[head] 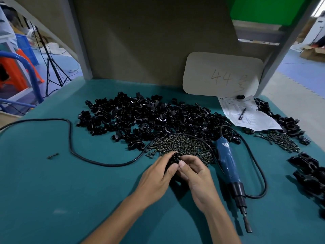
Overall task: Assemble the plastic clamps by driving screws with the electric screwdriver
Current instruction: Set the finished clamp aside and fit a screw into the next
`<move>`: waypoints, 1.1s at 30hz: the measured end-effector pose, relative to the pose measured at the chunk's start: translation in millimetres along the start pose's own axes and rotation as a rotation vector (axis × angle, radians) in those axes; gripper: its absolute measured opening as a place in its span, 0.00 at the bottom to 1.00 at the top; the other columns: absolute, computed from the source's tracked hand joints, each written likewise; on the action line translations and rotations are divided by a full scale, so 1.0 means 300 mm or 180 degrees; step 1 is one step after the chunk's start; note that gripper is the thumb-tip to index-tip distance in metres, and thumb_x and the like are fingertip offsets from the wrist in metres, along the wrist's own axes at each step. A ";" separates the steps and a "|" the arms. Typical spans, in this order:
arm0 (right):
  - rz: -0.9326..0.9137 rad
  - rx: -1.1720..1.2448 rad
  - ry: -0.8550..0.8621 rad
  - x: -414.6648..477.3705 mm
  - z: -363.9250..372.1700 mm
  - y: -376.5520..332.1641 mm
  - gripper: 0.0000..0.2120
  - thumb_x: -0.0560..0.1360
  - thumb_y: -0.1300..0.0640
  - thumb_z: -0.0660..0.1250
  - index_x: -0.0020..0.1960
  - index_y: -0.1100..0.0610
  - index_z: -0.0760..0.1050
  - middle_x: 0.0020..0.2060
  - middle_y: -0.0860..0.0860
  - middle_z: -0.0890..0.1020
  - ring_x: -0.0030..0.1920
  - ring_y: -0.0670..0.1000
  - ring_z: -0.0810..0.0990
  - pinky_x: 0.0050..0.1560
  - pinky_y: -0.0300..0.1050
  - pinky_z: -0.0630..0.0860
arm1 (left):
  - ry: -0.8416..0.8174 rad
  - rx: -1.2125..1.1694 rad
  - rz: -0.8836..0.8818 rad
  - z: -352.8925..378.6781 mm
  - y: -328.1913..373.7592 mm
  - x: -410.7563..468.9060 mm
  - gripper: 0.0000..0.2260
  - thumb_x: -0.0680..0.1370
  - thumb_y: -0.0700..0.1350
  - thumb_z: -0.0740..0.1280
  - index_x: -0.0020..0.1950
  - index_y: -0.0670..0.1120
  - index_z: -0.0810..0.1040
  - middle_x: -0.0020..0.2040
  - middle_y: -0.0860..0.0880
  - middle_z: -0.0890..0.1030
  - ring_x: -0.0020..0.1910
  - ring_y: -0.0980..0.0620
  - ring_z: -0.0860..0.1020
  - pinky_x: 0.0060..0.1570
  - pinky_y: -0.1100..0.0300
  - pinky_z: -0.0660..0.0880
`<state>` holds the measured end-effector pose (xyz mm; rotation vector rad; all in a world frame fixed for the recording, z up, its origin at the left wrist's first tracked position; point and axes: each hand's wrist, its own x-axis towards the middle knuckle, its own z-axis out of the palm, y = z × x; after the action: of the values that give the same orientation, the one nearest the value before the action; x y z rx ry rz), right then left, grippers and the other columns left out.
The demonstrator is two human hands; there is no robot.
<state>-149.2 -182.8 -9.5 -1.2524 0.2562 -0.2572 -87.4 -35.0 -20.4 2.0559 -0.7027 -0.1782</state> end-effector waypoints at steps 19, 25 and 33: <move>0.0089 0.0109 -0.0053 -0.002 0.003 -0.010 0.08 0.72 0.56 0.75 0.51 0.51 0.84 0.49 0.50 0.86 0.52 0.50 0.85 0.52 0.41 0.81 | -0.0032 -0.0123 -0.0043 -0.006 0.007 -0.003 0.27 0.80 0.69 0.53 0.77 0.61 0.63 0.73 0.61 0.70 0.71 0.63 0.68 0.70 0.51 0.70; 0.0119 0.0156 -0.0021 -0.007 0.006 -0.014 0.08 0.72 0.55 0.76 0.51 0.51 0.84 0.48 0.50 0.86 0.52 0.50 0.86 0.52 0.41 0.81 | -0.0031 -0.0152 -0.0060 -0.004 0.012 -0.004 0.28 0.80 0.70 0.53 0.77 0.60 0.64 0.72 0.60 0.71 0.71 0.62 0.69 0.69 0.51 0.71; 0.0155 0.0152 0.0156 -0.008 0.011 -0.029 0.06 0.74 0.59 0.75 0.51 0.56 0.83 0.47 0.54 0.85 0.49 0.53 0.86 0.49 0.43 0.82 | 0.0009 -0.0123 -0.0126 -0.009 0.018 -0.001 0.24 0.83 0.64 0.55 0.76 0.57 0.64 0.71 0.57 0.73 0.70 0.60 0.71 0.68 0.51 0.71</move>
<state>-151.0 -181.6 0.0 -1.1921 0.3208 -0.2510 -88.9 -34.9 -14.6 2.0338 -0.6522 -0.2099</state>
